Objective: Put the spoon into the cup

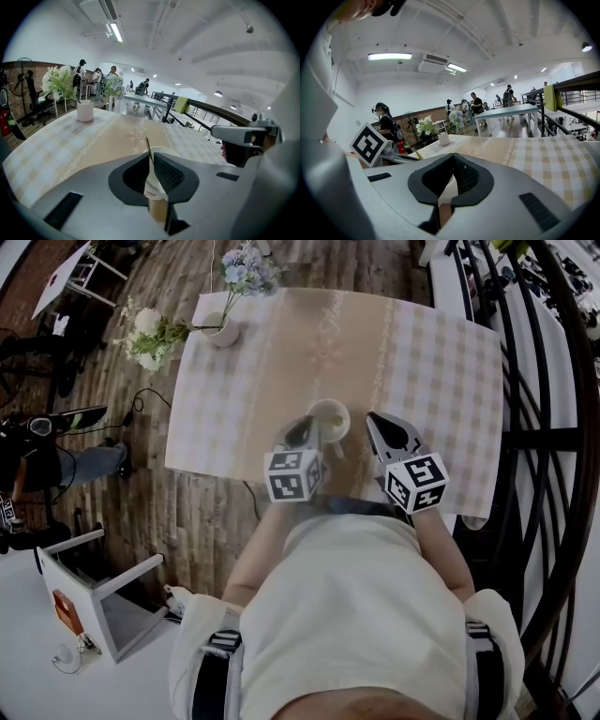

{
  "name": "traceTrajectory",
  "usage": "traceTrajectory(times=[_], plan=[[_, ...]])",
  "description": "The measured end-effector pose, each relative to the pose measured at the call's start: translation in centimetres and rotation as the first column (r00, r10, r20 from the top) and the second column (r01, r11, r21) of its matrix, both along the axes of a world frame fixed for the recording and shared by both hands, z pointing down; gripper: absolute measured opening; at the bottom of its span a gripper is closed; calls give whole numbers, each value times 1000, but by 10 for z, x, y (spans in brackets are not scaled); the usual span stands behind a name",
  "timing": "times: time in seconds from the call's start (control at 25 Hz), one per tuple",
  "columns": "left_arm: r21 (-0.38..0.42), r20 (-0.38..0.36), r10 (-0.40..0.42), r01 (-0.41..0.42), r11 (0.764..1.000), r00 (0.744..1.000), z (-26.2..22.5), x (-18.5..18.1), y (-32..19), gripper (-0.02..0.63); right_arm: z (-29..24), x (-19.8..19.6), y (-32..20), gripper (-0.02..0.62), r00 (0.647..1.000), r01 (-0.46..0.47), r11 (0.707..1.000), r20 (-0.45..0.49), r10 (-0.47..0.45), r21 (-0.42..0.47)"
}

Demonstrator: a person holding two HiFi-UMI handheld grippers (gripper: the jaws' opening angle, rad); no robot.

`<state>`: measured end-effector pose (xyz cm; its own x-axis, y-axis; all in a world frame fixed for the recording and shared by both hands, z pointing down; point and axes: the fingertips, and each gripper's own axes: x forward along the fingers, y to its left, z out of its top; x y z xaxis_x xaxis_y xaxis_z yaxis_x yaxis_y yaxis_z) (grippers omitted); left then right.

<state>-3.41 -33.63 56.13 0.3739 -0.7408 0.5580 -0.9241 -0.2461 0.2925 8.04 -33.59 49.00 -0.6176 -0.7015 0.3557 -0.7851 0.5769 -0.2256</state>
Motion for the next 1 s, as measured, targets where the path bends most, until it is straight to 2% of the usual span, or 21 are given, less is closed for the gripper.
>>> traceTrajectory(times=[0.16, 0.28, 0.6, 0.76, 1.0], plan=[[6, 1, -11, 11, 1000, 1000, -2, -1, -1, 11, 2, -1, -1, 0, 1000, 3, 1000, 2, -3, 2], [1, -10, -9, 9, 1000, 1000, -3, -4, 0, 133, 1, -4, 1, 0, 1000, 8, 1000, 0, -8, 4], [-7, -29, -25, 25, 1000, 999, -4, 2, 15, 222, -3, 7, 17, 0, 1000, 7, 1000, 3, -7, 4], [3, -32, -30, 30, 1000, 999, -3, -16, 19, 233, -1, -7, 23, 0, 1000, -4, 1000, 2, 4, 7], [24, -39, -33, 34, 999, 999, -12, -24, 28, 235, -3, -6, 37, 0, 1000, -28, 1000, 3, 28, 9]])
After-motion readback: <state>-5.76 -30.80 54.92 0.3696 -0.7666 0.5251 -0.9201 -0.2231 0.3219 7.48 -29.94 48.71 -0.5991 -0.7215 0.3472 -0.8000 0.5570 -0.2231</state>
